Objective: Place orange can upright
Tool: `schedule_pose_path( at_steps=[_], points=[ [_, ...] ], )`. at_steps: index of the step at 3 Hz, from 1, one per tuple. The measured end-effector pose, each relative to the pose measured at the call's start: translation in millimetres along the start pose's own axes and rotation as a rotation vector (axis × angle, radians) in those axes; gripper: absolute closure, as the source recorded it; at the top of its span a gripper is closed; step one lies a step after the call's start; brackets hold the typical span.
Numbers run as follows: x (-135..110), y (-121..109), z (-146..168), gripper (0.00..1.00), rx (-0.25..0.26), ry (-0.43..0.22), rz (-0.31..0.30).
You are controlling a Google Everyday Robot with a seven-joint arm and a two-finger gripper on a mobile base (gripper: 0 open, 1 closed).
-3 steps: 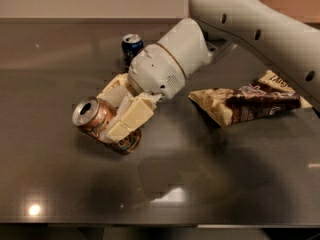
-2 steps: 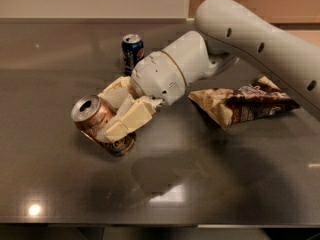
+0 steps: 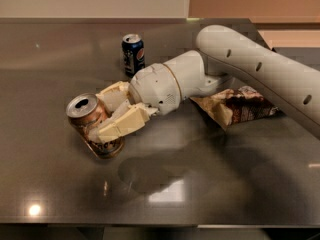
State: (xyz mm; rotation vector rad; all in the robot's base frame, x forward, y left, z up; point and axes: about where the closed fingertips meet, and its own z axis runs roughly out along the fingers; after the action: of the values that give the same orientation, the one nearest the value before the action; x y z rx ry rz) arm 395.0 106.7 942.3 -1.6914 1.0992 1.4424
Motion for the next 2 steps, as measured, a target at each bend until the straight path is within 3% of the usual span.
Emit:
schedule_pose_path(
  at_steps=[2],
  points=[
    [10.5,-3.6,5.9,1.0,0.019,-0.069,0.003]
  ],
)
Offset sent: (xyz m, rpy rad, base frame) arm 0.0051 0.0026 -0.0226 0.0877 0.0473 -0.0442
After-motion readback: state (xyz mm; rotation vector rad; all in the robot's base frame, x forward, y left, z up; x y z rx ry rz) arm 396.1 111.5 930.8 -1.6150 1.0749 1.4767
